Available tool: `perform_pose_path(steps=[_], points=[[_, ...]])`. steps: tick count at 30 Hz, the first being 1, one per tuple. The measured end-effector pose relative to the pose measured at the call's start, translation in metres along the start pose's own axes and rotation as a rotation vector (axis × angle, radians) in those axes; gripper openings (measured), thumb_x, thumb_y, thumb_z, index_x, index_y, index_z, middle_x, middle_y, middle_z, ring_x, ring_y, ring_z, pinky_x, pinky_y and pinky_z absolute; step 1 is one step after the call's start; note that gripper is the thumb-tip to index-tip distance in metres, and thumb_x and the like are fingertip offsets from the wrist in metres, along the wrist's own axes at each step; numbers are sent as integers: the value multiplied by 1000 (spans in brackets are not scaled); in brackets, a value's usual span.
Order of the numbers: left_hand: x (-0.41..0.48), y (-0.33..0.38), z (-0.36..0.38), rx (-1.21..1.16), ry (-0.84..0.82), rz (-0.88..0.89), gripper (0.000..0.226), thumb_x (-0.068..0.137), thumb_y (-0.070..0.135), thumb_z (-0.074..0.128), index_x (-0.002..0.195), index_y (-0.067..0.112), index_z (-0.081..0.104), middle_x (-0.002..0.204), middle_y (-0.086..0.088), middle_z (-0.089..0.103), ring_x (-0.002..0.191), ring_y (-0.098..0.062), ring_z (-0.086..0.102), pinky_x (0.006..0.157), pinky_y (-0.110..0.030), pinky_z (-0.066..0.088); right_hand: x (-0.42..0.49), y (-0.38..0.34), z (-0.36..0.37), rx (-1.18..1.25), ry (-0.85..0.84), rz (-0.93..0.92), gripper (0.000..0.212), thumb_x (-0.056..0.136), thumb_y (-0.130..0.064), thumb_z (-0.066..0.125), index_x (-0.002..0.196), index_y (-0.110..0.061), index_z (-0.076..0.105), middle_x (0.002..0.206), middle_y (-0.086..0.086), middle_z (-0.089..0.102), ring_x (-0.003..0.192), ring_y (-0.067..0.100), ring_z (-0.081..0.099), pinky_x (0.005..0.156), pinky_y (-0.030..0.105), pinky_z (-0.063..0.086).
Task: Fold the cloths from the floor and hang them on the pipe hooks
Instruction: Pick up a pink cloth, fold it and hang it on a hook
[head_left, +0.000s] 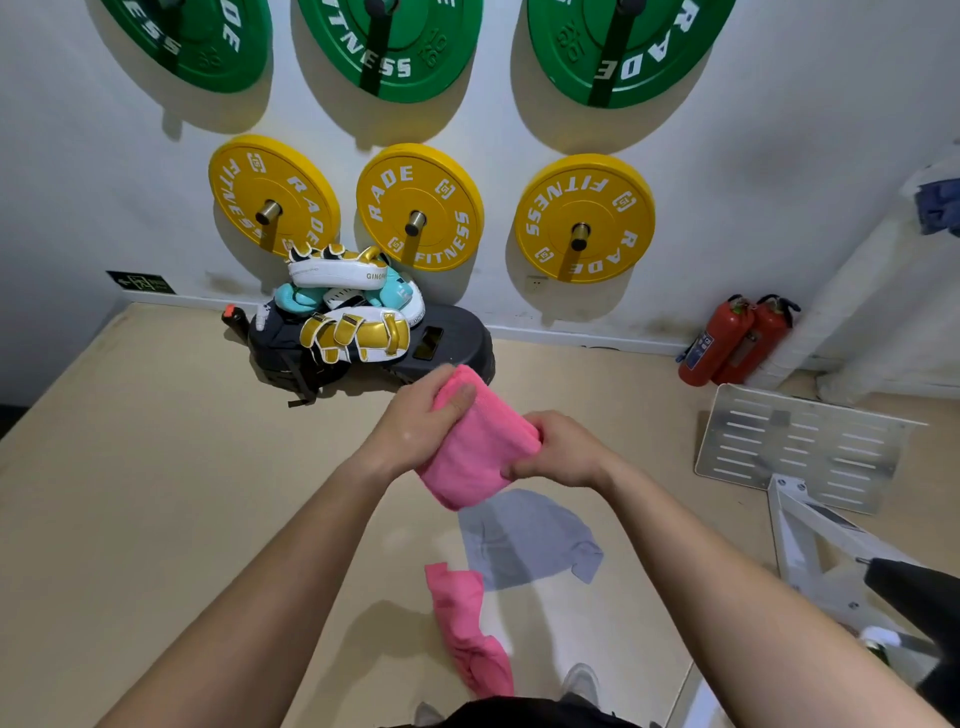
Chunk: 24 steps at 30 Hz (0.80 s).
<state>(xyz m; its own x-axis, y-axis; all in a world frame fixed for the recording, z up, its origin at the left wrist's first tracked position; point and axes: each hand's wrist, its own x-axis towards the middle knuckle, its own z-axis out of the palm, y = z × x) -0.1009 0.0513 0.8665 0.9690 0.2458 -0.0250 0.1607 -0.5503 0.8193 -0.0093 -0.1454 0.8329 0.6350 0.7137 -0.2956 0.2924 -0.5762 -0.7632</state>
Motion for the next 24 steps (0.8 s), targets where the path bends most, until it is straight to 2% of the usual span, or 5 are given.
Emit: perform_pose_path(steps=[3, 6, 11, 16, 24], points=[[1, -20, 4, 79, 232, -107, 36, 100, 58, 39, 91, 26, 54, 85, 2, 66, 82, -20, 62, 74, -41, 50, -7, 5, 8, 559, 95, 32, 13, 77, -3, 77, 89, -7, 71, 77, -1, 67, 70, 11, 60, 69, 30, 52], [4, -30, 23, 33, 343, -244, 39, 102, 51, 37, 87, 17, 49, 85, -5, 62, 86, -32, 59, 75, -44, 47, -7, 4, 23, 851, 313, 111, 19, 93, -11, 63, 106, 4, 65, 89, 6, 66, 80, 15, 61, 71, 30, 53], [21, -15, 69, -60, 263, -229, 38, 105, 42, 35, 91, 8, 45, 88, -10, 59, 87, -36, 56, 72, -41, 40, -2, 7, 38, 347, 738, 335, 33, 105, -38, 36, 99, -9, 51, 92, 8, 61, 85, 28, 56, 68, 35, 34], [64, 2, 111, 189, 76, -242, 42, 106, 45, 29, 108, 6, 44, 107, -24, 62, 98, -43, 58, 79, -46, 46, -12, 42, -4, 11, 801, 426, 35, 105, -41, 32, 108, -9, 46, 100, 25, 66, 90, 43, 61, 64, 38, 34], [167, 94, 215, 36, -65, -126, 42, 104, 48, 36, 110, 8, 48, 106, -15, 62, 98, -35, 58, 74, -39, 40, -15, 134, -143, 113, 962, 460, 35, 105, -37, 34, 114, -6, 48, 105, 26, 65, 96, 44, 60, 68, 39, 38]])
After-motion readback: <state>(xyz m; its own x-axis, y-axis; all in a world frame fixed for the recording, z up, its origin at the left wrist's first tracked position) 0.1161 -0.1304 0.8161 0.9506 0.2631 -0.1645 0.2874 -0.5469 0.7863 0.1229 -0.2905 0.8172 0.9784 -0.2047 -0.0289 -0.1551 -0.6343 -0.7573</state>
